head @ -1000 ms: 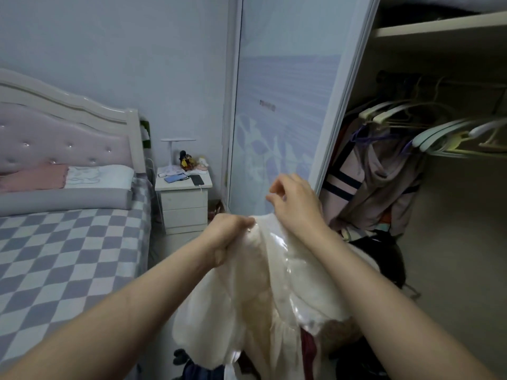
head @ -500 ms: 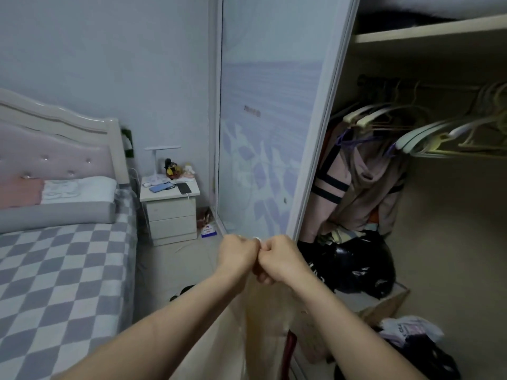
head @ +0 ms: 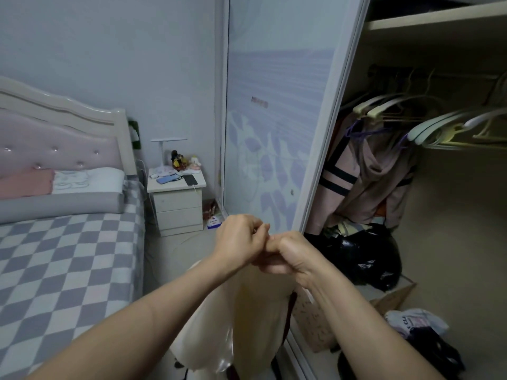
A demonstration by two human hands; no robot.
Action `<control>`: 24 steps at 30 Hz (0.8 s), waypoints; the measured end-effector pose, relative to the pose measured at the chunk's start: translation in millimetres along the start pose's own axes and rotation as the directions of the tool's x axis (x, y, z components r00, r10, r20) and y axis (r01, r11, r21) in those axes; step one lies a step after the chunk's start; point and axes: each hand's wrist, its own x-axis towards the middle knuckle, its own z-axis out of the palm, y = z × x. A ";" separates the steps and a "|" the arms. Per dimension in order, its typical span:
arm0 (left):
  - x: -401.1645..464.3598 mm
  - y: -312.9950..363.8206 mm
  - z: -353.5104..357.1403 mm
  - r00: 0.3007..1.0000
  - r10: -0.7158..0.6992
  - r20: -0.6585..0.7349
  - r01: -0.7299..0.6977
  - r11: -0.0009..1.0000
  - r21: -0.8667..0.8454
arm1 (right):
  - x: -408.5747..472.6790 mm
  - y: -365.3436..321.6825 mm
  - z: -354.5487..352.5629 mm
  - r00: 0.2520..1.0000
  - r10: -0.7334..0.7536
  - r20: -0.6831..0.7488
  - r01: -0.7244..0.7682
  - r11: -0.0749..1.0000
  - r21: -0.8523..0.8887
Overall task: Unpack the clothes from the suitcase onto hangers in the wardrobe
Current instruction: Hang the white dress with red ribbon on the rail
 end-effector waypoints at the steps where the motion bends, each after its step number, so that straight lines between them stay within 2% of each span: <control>1: -1.5 -0.7 -0.2 1.000 0.000 -0.012 -0.001 1.000 -0.019 | 0.3 0.7 1.2 1.000 -0.001 0.008 0.001 1.000 0.023; 3: -5.0 -2.2 -0.3 0.999 0.019 -0.031 -0.020 0.999 -0.034 | 0.5 1.4 3.3 1.000 -0.014 0.012 0.013 0.999 0.041; 6: -3.2 -5.9 -3.0 0.998 0.056 -0.005 -0.056 0.998 -0.015 | 5.1 14.3 6.3 0.994 -0.018 -0.105 0.008 0.995 -0.101; 8: 6.4 -11.0 -12.9 0.999 0.029 -0.026 -0.030 0.999 -0.041 | 6.8 37.0 7.9 0.981 0.050 -0.186 -0.090 0.973 -0.213; 10: 20.6 -16.9 -29.1 0.999 0.022 -0.033 -0.024 0.998 -0.058 | 6.4 60.7 6.2 0.964 0.189 -0.189 -0.223 0.959 -0.175; 12: 29.2 -20.8 -41.0 0.998 0.054 0.012 -0.054 0.998 -0.043 | 5.7 73.9 -0.3 0.950 0.235 -0.206 -0.278 0.937 -0.211; 15: 26.1 -19.8 -41.0 0.984 0.160 0.082 -0.160 0.987 -0.008 | 3.5 77.1 -9.2 0.953 0.224 -0.203 -0.300 0.792 -0.532; 16: 22.8 -17.4 -38.5 0.972 0.207 0.109 -0.208 0.978 -0.003 | 3.4 71.1 -13.4 0.963 0.182 -0.197 -0.265 0.757 -0.597; 17: 19.7 -15.4 -36.3 0.955 0.262 0.141 -0.266 0.964 0.012 | 4.4 61.7 -18.5 0.976 0.070 -0.207 -0.187 0.758 -0.625; 18: 18.7 -13.1 -34.7 0.931 0.321 0.176 -0.332 0.943 0.036 | 4.1 47.0 -24.3 0.966 -0.109 -0.233 -0.059 0.786 -0.616; 19: 19.3 -11.0 -32.9 0.901 0.383 0.206 -0.401 0.914 0.056 | 0.7 27.5 -29.5 0.914 -0.316 -0.254 0.115 0.803 -0.585; 20: 18.9 -7.4 -31.3 0.869 0.436 0.234 -0.461 0.885 0.064 | -4.0 8.0 -32.7 0.861 -0.458 -0.221 0.281 0.790 -0.545; 21: 18.4 -3.0 -30.6 0.839 0.483 0.252 -0.510 0.858 0.053 | -8.4 -9.9 -34.3 0.844 -0.524 -0.117 0.393 0.752 -0.529; 22: 16.6 1.5 -29.0 0.808 0.527 0.263 -0.553 0.833 0.030 | -13.3 -21.6 -34.6 0.847 -0.530 0.030 0.456 0.697 -0.554; 23: 15.5 5.1 -27.6 0.782 0.565 0.262 -0.589 0.808 0.013 | -13.4 -24.0 -34.5 0.863 -0.470 0.187 0.473 0.619 -0.627; 24: 14.9 8.1 -27.0 0.764 0.590 0.259 -0.611 0.791 0.001 | -12.8 -20.0 -35.2 0.888 -0.347 0.303 0.449 0.505 -0.737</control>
